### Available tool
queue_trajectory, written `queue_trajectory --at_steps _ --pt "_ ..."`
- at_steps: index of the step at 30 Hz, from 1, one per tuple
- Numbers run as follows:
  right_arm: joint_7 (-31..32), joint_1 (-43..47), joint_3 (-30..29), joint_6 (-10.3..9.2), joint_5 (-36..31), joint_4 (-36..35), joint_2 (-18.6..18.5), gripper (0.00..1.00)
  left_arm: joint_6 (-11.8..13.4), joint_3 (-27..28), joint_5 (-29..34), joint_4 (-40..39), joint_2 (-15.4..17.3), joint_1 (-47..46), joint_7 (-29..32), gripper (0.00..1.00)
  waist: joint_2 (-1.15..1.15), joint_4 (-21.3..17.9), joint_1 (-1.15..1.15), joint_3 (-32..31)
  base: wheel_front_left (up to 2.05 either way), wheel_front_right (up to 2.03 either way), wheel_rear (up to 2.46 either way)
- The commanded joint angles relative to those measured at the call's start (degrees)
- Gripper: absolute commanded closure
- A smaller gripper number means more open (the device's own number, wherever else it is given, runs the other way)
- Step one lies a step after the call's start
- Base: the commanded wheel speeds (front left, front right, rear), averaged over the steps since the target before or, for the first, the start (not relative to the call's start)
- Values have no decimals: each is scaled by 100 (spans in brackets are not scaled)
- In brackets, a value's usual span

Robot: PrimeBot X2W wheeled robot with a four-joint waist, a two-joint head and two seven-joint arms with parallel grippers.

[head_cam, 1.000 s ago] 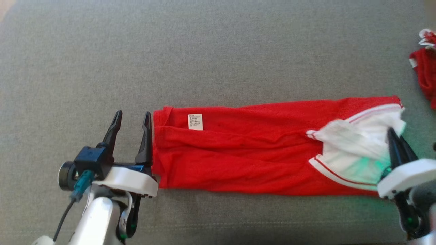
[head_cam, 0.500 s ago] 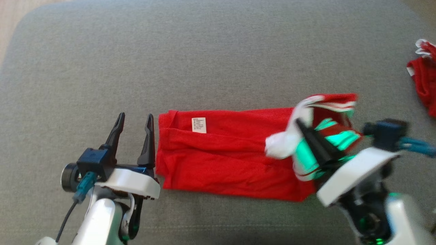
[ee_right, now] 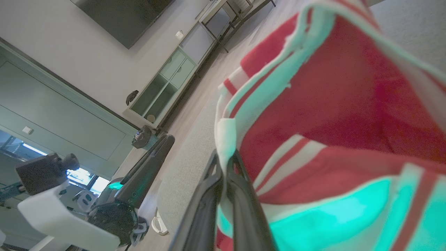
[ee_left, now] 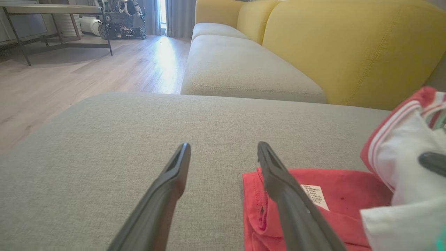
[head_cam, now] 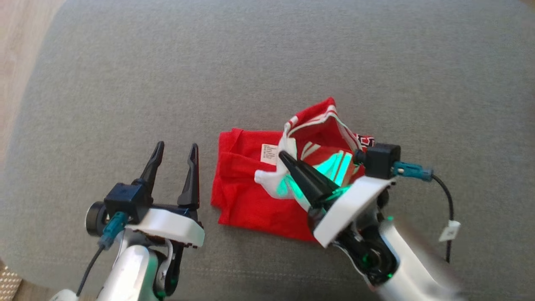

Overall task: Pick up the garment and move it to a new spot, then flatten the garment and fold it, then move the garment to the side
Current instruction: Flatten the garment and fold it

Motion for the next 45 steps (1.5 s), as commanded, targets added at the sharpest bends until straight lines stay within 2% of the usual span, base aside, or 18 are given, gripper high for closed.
queue_trajectory --at_steps 1,7,12,14,15,22,28,32,36,45 --pt "-290 -324 235 -5 58 22 118 100 -29 134 71 -159 9 -244 -69 0 0 102 0 86 0 0 0" --pt "-843 -760 779 -5 266 860 119 100 -63 110 84 -119 -47 -321 -69 0 0 243 0 244 0 0 0" --pt "-1108 -940 1150 -5 518 1240 119 100 -81 109 95 -104 -80 -355 -69 0 0 284 0 315 0 0 0" --pt "-1228 -1028 1316 -5 633 1369 120 51 -85 114 104 -95 -93 -362 -69 0 0 284 0 335 0 0 0" --pt "-1283 -1072 1389 -5 688 1421 120 0 -88 115 111 -89 -98 -366 -69 0 0 282 0 339 0 0 0" --pt "-1670 -1406 1795 -5 762 1420 120 0 -113 174 156 -59 -114 -358 -69 0 0 192 0 260 0 0 0" --pt "-1897 -1429 1599 -5 434 1054 -46 0 -103 276 198 -73 -82 -260 -69 0 0 22 0 119 0 0 0" --pt "-1995 -1210 981 -5 209 685 -332 0 -77 340 219 -90 -50 -177 -69 0 0 -107 0 9 0 0 0" --pt "-1935 -813 75 -5 -104 391 -610 0 -52 420 230 -134 6 -120 -69 0 0 -226 0 -80 0 0 0" --pt "-1489 362 -1994 -5 -1119 -404 -914 0 37 605 208 -224 186 58 -69 0 0 -431 0 -315 0 0 0"
